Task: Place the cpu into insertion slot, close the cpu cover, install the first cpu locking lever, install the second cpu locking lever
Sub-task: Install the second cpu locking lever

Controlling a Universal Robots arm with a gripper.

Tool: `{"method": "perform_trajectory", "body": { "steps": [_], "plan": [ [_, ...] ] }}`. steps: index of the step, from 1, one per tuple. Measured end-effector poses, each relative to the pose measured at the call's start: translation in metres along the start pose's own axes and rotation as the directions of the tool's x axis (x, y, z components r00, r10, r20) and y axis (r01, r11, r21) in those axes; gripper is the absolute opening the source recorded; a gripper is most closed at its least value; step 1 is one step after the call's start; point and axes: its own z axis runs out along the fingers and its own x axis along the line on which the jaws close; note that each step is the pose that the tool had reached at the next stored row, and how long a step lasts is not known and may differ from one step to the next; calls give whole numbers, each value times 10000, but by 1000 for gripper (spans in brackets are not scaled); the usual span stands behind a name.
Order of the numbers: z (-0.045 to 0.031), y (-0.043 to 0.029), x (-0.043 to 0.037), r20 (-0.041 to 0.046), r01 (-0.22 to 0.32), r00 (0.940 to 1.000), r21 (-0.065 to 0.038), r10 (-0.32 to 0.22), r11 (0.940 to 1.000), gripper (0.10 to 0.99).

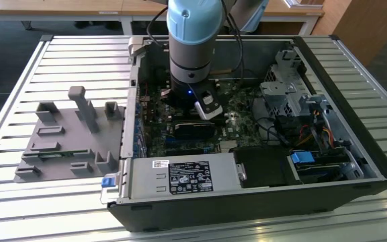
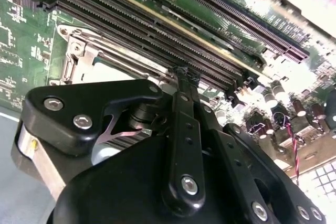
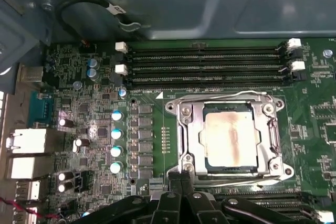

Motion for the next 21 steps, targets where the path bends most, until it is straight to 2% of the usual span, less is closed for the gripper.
{"method": "perform_trajectory", "body": {
  "steps": [9,14,21],
  "plan": [
    [57,61,57,-10,34,10000,-46,-34,10000,106],
    [61,58,68,-8,43,10000,-52,-43,10000,106],
    [50,16,65,-7,42,10000,-52,-42,10000,106]
  ]
}}
